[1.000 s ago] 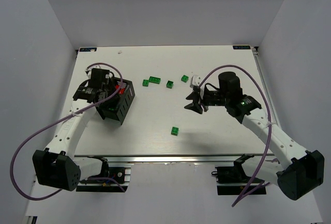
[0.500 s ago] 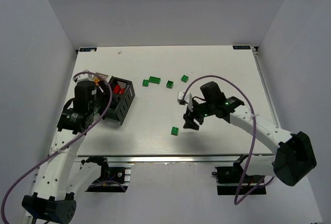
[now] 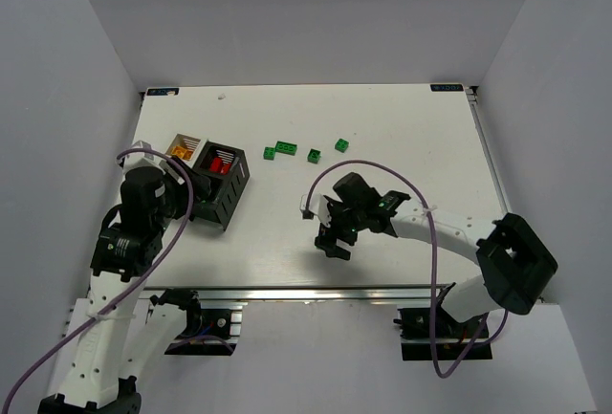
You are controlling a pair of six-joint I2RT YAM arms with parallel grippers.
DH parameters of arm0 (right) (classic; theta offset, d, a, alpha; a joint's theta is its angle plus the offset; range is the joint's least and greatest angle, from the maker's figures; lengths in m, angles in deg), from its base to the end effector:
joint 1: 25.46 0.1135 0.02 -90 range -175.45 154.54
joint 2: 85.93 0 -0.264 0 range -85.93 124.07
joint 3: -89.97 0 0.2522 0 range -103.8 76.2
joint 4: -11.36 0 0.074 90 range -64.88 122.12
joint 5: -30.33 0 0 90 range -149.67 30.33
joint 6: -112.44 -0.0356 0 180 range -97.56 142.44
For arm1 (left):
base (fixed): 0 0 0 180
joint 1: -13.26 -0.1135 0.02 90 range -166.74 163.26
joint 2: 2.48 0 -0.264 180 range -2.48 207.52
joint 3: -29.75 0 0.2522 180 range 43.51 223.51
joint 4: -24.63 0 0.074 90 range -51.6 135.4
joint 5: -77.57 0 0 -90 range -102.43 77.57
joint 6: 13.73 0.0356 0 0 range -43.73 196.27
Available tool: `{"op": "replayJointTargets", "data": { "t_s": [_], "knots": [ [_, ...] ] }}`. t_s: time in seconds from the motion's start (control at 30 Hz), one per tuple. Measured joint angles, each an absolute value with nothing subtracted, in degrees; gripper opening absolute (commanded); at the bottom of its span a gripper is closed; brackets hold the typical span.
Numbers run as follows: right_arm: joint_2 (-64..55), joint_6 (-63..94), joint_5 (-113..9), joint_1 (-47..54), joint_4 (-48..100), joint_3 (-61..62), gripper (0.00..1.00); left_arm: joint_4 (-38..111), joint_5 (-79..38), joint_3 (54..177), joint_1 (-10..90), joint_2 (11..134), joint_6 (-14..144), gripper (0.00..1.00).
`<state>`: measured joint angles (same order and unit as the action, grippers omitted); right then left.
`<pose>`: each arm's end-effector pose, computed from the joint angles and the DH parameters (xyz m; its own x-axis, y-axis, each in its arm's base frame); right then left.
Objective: Sort the legos into containers by color
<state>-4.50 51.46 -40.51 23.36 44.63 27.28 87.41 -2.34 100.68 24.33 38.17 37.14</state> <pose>0.1793 0.2228 0.2087 -0.0443 -0.7467 -0.6637 -0.9897 0.1232 -0.0724 0.1283 -0.0187 0.3541 -0.4368 -0.5476 -0.7136 -0.2986 0.8366 -0.4592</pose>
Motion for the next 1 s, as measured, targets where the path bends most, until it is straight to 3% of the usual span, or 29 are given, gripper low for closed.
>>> {"op": "replayJointTargets", "data": {
  "t_s": [0.7, 0.8, 1.0],
  "knots": [
    [7.33, 51.04, -51.02, 27.06, 40.11, 24.92, 0.73, 88.33, -0.86, 100.68, 24.33, 35.54, 36.39, 0.84],
    [8.33, 50.87, -51.35, 27.17, 39.89, 24.13, 0.66, 88.22, -1.10, 100.68, 24.33, 35.54, 36.44, 0.84],
    [8.73, 50.89, -51.15, 27.19, 39.95, 22.91, 0.41, 87.61, -2.45, 100.68, 24.33, 35.54, 37.29, 0.85]
  ]
}}
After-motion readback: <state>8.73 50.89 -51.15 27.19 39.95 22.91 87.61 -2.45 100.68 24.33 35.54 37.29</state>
